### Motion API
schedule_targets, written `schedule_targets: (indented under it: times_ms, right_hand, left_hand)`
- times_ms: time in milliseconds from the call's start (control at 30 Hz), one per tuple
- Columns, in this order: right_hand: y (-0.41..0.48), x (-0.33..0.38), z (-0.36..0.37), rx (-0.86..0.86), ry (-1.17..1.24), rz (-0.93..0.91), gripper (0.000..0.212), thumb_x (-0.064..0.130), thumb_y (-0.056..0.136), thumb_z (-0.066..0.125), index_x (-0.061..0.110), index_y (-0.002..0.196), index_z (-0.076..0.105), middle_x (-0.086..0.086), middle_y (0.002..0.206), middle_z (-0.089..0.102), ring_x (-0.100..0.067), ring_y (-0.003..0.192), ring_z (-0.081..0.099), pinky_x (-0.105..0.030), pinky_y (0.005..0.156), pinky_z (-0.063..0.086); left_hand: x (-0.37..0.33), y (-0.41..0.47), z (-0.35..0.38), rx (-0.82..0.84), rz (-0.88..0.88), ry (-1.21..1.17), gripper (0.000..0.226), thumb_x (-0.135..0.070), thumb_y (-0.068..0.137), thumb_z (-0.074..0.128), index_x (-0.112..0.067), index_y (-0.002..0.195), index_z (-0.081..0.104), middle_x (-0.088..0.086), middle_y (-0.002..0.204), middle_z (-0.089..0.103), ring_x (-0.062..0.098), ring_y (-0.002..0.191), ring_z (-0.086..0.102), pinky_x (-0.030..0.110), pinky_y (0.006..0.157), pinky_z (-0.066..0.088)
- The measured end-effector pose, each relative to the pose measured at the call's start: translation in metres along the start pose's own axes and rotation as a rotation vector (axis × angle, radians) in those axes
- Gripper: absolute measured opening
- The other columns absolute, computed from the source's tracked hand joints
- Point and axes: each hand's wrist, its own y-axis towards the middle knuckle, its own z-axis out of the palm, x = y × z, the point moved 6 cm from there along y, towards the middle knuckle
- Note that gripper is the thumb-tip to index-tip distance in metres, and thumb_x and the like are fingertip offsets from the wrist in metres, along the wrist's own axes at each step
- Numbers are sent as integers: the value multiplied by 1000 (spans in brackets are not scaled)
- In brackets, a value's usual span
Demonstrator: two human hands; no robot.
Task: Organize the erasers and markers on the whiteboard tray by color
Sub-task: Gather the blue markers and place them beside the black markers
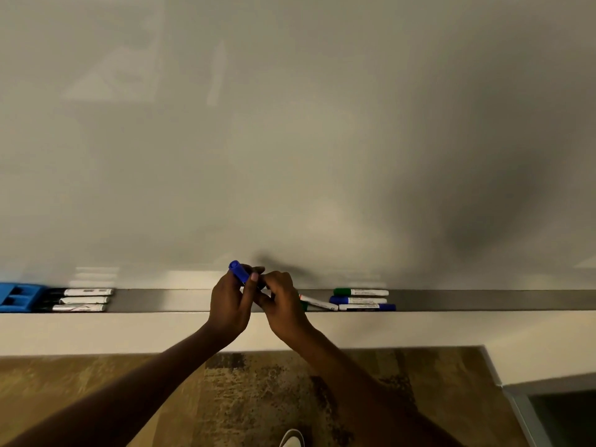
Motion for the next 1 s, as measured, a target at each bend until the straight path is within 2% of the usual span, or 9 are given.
schedule_targets:
  times_ms: [100, 200, 367, 467, 533, 633, 733, 933, 1000]
  right_hand:
    - [-4, -10, -23, -37, 2, -6, 25, 23, 87, 69, 18, 111, 63, 7, 103, 56, -7, 102, 46, -19, 82, 45]
    - [-10, -36, -62, -219, -21, 81, 17, 15, 84, 71, 11, 100, 68, -9, 103, 62, -21, 100, 55, -32, 85, 49]
    - [-27, -107, -135, -430, -392, 502, 17, 18, 86, 70, 3, 92, 73, -14, 92, 72, -32, 95, 61, -43, 80, 54]
    - [-47, -132, -164, -411, -719, 778, 35, 37, 83, 71, 5, 98, 67, -14, 100, 69, -32, 97, 57, -39, 74, 54]
    - [-56, -140, -171, -378, -802, 877, 49, 46, 79, 73, 4, 101, 62, -16, 104, 66, -33, 98, 56, -38, 75, 52]
    - [-63, -147, -175, -352, -867, 912, 53, 45, 78, 74, 4, 107, 58, -15, 107, 64, -33, 102, 55, -38, 80, 53]
    - [-64, -149, -175, -329, -917, 912, 52, 44, 79, 73, 4, 108, 56, -16, 108, 64, -33, 102, 54, -37, 80, 51]
    - [-64, -152, -179, -284, -887, 933, 60, 47, 76, 75, 3, 110, 53, -17, 110, 64, -35, 102, 56, -38, 79, 52]
    - [-64, -154, -182, -287, -859, 946, 63, 48, 74, 76, 3, 112, 53, -18, 112, 63, -35, 104, 56, -38, 81, 51]
  left_hand:
    - [-5, 3, 4, -9, -8, -3, 29, -40, 97, 38, -23, 101, 60, -15, 87, 68, -3, 83, 63, 6, 70, 39]
    - [-8, 5, 5, -11, -14, -17, 30, -49, 95, 34, -30, 100, 57, -8, 81, 70, 2, 78, 64, 9, 67, 39]
    - [-13, 3, 7, 4, -15, -30, 40, -51, 94, 34, -23, 99, 62, -12, 80, 65, -1, 75, 62, 6, 63, 36]
    - [-12, 1, 11, 19, -20, -27, 43, -49, 94, 36, -15, 97, 62, -11, 79, 67, 0, 71, 62, 6, 61, 36]
    - [-11, 0, 14, 33, -34, -18, 38, -43, 96, 38, -12, 97, 60, -11, 81, 68, 3, 68, 64, 6, 62, 35]
    - [-12, -2, 18, 56, -33, -15, 29, -38, 96, 40, -15, 96, 57, -9, 84, 70, 5, 69, 65, 10, 65, 38]
    - [-14, -3, 20, 63, -9, -32, 33, -45, 95, 38, -17, 95, 56, -10, 85, 69, 6, 65, 65, 6, 62, 38]
    - [-11, -5, 25, 76, 16, -43, 20, -49, 95, 36, -35, 92, 50, -12, 87, 69, 8, 65, 64, 7, 58, 38]
    - [-10, -6, 26, 78, 11, -42, 19, -49, 95, 36, -36, 93, 50, -12, 89, 69, 10, 65, 65, 9, 59, 39]
